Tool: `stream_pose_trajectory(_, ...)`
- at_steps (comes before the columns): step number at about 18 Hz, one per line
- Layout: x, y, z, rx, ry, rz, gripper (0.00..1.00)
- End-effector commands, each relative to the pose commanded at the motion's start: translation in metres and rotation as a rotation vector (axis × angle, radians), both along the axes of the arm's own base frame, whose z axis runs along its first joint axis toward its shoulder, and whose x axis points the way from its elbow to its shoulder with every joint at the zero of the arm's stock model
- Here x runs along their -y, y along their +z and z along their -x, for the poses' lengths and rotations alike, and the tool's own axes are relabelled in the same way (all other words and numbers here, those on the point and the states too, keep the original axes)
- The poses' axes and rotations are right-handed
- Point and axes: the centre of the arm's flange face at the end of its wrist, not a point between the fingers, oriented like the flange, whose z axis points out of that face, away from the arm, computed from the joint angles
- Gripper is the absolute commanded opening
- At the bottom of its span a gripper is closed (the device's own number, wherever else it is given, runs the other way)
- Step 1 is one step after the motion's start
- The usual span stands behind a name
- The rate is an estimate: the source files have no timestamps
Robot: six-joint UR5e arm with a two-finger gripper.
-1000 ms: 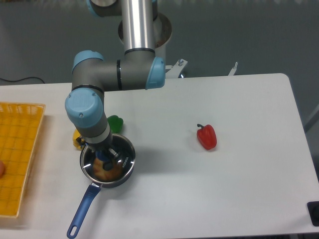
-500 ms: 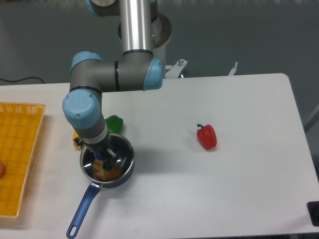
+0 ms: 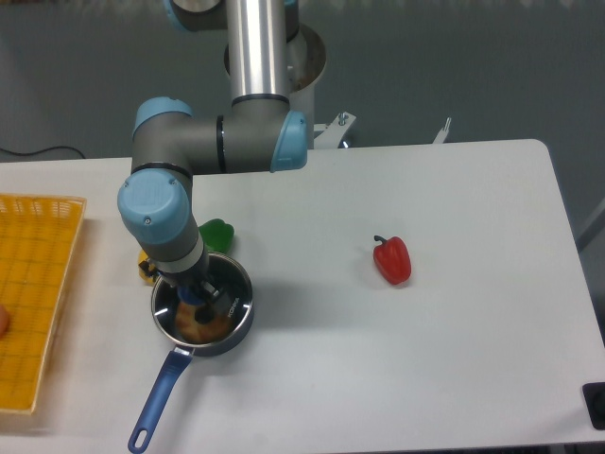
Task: Close the pot lid
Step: 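Lower the glass lid onto the pan rim over the donut, then open the gripper and raise it away from the lid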
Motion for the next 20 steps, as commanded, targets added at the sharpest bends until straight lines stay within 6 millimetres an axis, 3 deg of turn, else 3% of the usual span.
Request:
stream_pose_trajectory(2,0.001,0.003,0.002,-0.007,0.001,-0.003,1.0)
stream_pose_trajectory(6,0.002,0.029,0.018,-0.037,-0.05,-0.044,1.0)
stream_pose_trajectory(9,0.016,0.038,0.048,-0.078,-0.132,-0.031,1.0)
stream_pose_trajectory(15,0.081,0.074,0.144,-0.121,-0.149,-0.051,1.0)
stream_pose_trajectory(20,0.145,0.075,0.216,-0.117,-0.203,-0.027,1.0)
